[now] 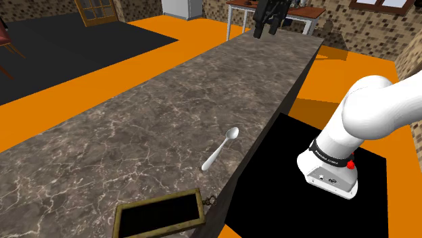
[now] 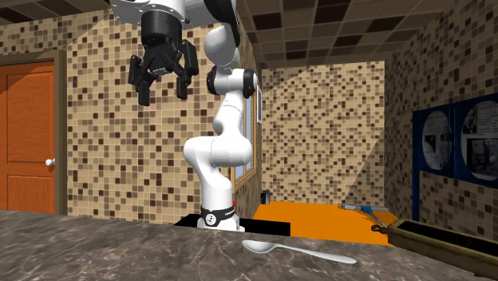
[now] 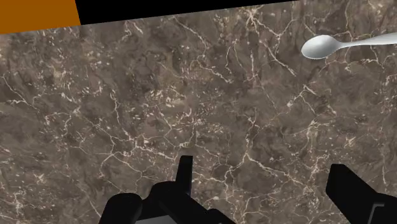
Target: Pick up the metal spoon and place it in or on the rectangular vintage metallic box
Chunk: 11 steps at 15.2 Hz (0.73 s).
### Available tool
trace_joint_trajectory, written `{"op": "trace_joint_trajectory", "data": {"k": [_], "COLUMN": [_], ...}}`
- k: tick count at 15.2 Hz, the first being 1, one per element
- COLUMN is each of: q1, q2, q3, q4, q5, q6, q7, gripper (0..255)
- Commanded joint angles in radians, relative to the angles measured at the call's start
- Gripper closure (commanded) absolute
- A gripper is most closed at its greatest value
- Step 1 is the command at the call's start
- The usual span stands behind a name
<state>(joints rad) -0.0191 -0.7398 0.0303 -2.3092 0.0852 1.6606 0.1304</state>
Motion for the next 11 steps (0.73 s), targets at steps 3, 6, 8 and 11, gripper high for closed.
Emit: {"op": "trace_joint_trajectory", "data": {"k": [3, 6, 8, 11], "q1": [0.013, 0.035, 0.051, 0.076], "q2": [0.004, 0.017, 0.030, 0.057], "q3": [0.027, 0.068, 0.096, 0.138], "q4": [-0.045, -0.107, -0.145, -0.197], "q5": [0.015, 0.039, 0.057, 0.085], "q6": [0.030, 0.076, 0.108, 0.159], "q7": [0.018, 0.046, 0.064, 0.092], "gripper": [0, 0, 0, 0]}}
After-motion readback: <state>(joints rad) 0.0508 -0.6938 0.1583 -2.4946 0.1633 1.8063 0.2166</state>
